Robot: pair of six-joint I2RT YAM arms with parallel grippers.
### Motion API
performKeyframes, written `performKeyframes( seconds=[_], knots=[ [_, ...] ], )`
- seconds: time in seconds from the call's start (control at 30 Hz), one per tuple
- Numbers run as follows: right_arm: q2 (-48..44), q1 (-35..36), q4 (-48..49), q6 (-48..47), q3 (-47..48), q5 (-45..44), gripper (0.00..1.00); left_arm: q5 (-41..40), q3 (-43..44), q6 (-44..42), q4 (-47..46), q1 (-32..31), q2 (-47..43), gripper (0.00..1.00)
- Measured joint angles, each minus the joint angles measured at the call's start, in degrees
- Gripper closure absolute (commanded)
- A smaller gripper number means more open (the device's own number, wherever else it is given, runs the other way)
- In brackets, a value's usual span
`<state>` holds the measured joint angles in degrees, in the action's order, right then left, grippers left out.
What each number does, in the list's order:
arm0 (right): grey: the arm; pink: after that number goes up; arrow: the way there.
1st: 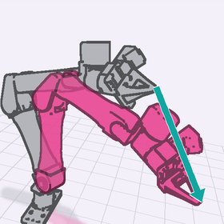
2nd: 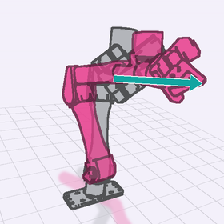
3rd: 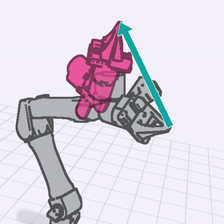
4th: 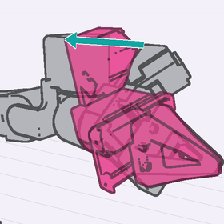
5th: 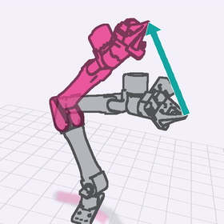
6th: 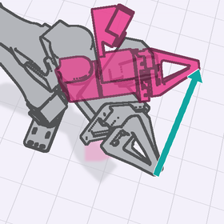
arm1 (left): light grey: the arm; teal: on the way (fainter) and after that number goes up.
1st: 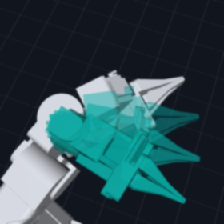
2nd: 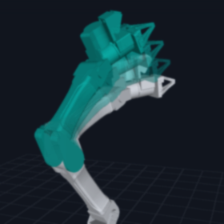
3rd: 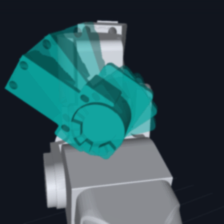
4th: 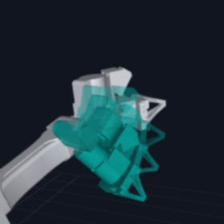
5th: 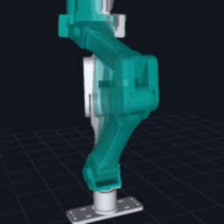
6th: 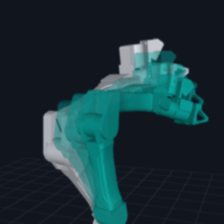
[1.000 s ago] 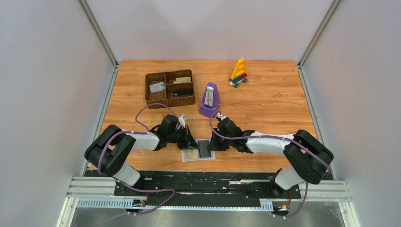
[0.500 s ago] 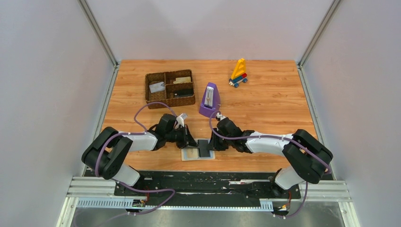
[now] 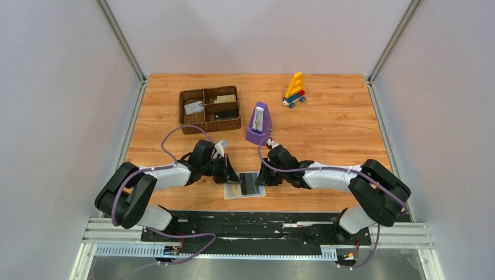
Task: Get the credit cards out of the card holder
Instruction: Remove the credit card from the card holder, then place the credit card in the storage box.
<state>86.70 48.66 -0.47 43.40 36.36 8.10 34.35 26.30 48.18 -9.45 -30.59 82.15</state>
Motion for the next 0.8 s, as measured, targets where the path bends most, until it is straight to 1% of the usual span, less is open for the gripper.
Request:
performKeyframes(
  seconds=[0.23, 0.43, 0.57, 0.67, 0.73, 0.8],
  knots=[
    [0.0, 0.0, -0.3, -1.0, 0.3, -0.1, 0.84, -2.6, 0.6, -2.1, 6.8, 0.6, -5.0, 1.00],
    [-0.8, 0.0, -3.6, -5.8, 1.6, -2.1, 0.84, -6.1, 1.1, -2.5, 13.3, 1.3, -11.4, 1.00],
    [-2.8, -0.1, -4.8, -10.1, 2.3, -3.1, 0.79, -8.1, 1.6, -2.4, 16.3, 1.4, -15.9, 1.00],
    [-5.6, -0.1, -4.2, -13.8, 2.4, -3.0, 0.74, -9.0, 2.1, -2.2, 18.2, 1.4, -18.9, 1.00],
    [-7.7, 0.0, -2.4, -16.4, 2.2, -2.6, 0.69, -9.3, 2.4, -2.1, 19.1, 1.4, -20.3, 1.00],
    [-10.4, 0.5, 1.6, -20.3, 1.0, -1.8, 0.64, -9.5, 2.6, -1.8, 20.0, 1.4, -21.6, 1.00]
  ],
)
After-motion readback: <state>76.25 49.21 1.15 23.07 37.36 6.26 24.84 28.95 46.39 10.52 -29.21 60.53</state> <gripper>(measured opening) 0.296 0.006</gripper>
